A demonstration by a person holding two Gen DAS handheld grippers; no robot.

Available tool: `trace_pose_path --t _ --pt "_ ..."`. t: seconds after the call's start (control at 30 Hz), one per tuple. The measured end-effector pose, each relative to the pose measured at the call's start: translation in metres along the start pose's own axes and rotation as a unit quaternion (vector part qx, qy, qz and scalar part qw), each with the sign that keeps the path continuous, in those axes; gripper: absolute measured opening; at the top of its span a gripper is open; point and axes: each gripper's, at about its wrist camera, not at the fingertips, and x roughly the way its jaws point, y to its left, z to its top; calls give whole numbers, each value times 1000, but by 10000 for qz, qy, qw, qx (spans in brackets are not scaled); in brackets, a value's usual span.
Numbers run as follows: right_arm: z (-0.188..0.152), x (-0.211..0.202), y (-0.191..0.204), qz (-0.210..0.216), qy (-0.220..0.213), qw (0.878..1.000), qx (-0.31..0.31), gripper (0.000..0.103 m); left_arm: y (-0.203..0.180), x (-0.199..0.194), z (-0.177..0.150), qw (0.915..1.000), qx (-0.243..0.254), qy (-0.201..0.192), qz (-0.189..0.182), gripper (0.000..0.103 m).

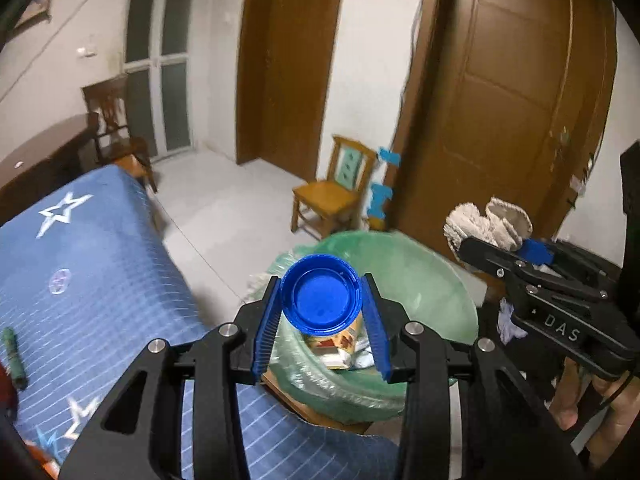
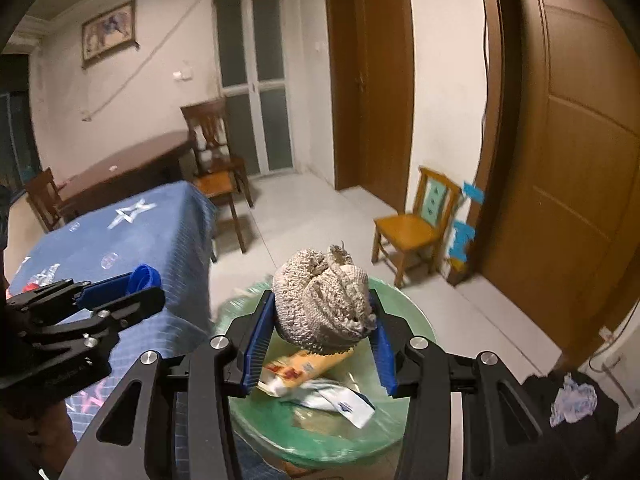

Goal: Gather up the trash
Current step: 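Carry the blue cap and cloth ball with both tools over the green bin, then open the left tool releasing the cap while the right tool drops the cloth ball into the bin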

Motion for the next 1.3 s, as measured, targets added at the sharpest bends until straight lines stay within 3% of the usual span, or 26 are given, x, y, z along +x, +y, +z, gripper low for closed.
trace_pose_path --t 0.17,0.43,1.13,1.23,1.3 --pt "-17 33 -23 -50 333 9993 177 46 -11 46 -4 9990 101 437 15 38" --pt "-39 69 -39 -100 651 9973 327 46 -17 87 -7 9966 83 816 110 38" --pt "-52 70 -24 -113 682 9970 349 46 -24 99 -1 9958 119 886 182 38" --pt "-52 71 -24 -82 671 9970 370 50 -24 101 -1 9957 114 895 232 38" --pt "-54 71 -26 -81 656 9971 384 54 -23 103 -2 9952 111 944 235 44"
